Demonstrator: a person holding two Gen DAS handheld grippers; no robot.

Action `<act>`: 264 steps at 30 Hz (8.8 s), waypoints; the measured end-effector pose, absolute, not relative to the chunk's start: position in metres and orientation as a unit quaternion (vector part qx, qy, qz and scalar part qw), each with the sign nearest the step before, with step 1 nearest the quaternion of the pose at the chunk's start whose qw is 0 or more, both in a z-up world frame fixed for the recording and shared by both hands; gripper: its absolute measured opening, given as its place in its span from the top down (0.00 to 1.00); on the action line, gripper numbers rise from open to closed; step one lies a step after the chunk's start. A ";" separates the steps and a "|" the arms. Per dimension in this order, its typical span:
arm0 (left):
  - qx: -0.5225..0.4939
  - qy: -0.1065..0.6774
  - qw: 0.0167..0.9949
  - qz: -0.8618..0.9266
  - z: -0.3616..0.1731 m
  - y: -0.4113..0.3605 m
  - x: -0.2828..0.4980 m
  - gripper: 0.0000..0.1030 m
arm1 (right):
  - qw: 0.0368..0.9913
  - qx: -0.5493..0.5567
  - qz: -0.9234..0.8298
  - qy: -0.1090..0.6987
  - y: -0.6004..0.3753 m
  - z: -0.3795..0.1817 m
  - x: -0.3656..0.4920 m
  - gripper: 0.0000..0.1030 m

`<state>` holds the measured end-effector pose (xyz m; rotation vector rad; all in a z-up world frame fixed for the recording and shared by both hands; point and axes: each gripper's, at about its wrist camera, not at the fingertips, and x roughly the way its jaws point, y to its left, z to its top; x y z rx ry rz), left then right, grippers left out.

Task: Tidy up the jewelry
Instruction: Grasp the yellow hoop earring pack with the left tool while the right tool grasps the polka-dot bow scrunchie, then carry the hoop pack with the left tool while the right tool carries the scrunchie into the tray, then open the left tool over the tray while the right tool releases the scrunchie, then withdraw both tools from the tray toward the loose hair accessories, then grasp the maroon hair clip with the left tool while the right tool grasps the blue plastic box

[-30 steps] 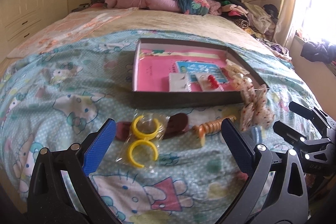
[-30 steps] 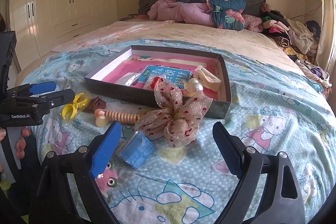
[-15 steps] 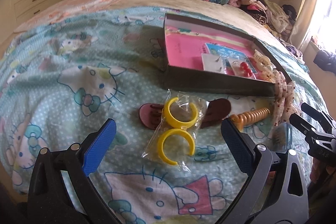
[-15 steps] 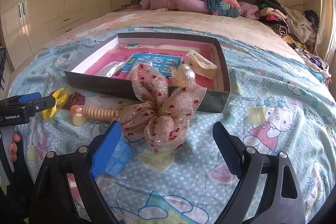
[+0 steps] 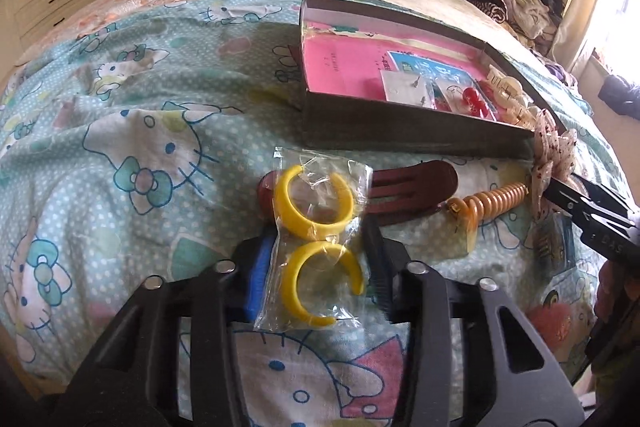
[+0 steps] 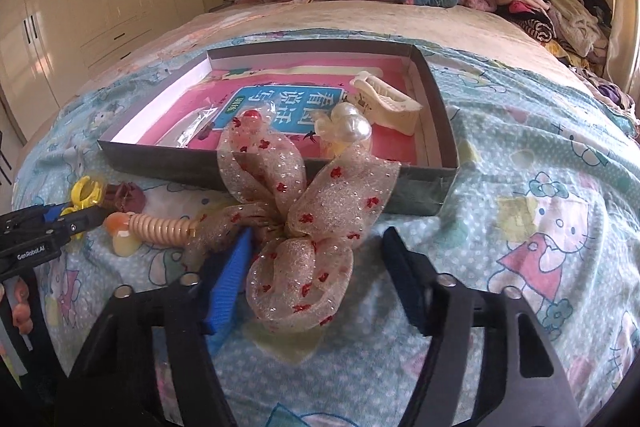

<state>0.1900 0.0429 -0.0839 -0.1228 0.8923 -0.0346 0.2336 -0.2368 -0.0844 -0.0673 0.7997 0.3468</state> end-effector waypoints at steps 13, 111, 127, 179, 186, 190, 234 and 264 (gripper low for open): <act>-0.052 0.404 0.913 -0.033 -0.066 0.034 0.178 0.72 | 0.915 -0.048 0.182 0.357 -0.241 -0.070 0.209 0.71; -0.034 0.405 0.912 -0.061 -0.058 0.008 0.314 0.72 | 0.904 -0.086 0.164 0.385 -0.177 -0.061 0.347 0.68; -0.033 0.405 0.912 -0.061 -0.060 0.006 0.314 0.72 | 0.909 -0.067 0.153 0.383 -0.189 -0.061 0.344 0.49; -0.032 0.343 0.938 -0.031 -0.016 0.013 0.237 0.11 | 0.936 -0.040 0.153 0.316 -0.235 -0.013 0.234 0.20; -0.031 0.338 0.940 -0.030 -0.014 0.012 0.222 0.11 | 0.935 -0.040 0.163 0.313 -0.239 -0.013 0.212 0.20; -0.029 0.337 0.941 -0.031 -0.014 0.010 0.211 0.11 | 0.933 -0.040 0.169 0.315 -0.239 -0.014 0.201 0.20; 0.033 0.404 0.914 -0.017 -0.066 0.005 0.187 0.11 | 0.883 -0.039 0.237 0.403 -0.208 -0.078 0.174 0.32; 0.126 0.436 0.883 -0.119 -0.086 -0.017 0.217 0.73 | 0.889 -0.042 0.234 0.392 -0.216 -0.081 0.179 0.63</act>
